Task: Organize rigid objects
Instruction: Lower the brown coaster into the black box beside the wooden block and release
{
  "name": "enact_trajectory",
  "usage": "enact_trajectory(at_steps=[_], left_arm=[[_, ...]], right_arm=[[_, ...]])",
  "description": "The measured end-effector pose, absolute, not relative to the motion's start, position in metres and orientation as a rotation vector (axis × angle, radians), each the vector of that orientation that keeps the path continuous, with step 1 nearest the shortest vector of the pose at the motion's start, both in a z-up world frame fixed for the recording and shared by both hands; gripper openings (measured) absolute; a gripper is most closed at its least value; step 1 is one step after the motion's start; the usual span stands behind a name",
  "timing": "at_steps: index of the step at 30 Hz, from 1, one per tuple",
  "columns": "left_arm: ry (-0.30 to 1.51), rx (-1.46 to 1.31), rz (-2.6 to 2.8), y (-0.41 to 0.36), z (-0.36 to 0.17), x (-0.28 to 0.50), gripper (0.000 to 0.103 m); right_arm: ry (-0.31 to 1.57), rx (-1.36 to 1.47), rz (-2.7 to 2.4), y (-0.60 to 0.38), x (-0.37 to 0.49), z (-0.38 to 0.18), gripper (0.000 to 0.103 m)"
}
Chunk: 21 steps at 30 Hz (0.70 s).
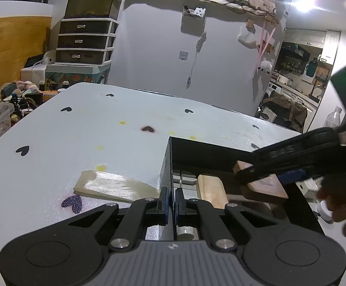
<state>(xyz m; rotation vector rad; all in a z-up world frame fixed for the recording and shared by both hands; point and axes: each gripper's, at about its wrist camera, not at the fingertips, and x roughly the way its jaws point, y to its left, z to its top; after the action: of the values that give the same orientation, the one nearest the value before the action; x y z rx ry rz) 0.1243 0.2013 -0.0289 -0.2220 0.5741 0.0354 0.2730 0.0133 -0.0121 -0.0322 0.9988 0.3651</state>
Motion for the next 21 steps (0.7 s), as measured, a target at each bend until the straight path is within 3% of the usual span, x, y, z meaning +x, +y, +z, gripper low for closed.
enact_trajectory(at_steps=[21], left_arm=[[0.579,-0.214,0.023,0.203,-0.029,0.126,0.005]], right_arm=[[0.985,-0.076,0.386,0.026,0.283,-0.019,0.087]])
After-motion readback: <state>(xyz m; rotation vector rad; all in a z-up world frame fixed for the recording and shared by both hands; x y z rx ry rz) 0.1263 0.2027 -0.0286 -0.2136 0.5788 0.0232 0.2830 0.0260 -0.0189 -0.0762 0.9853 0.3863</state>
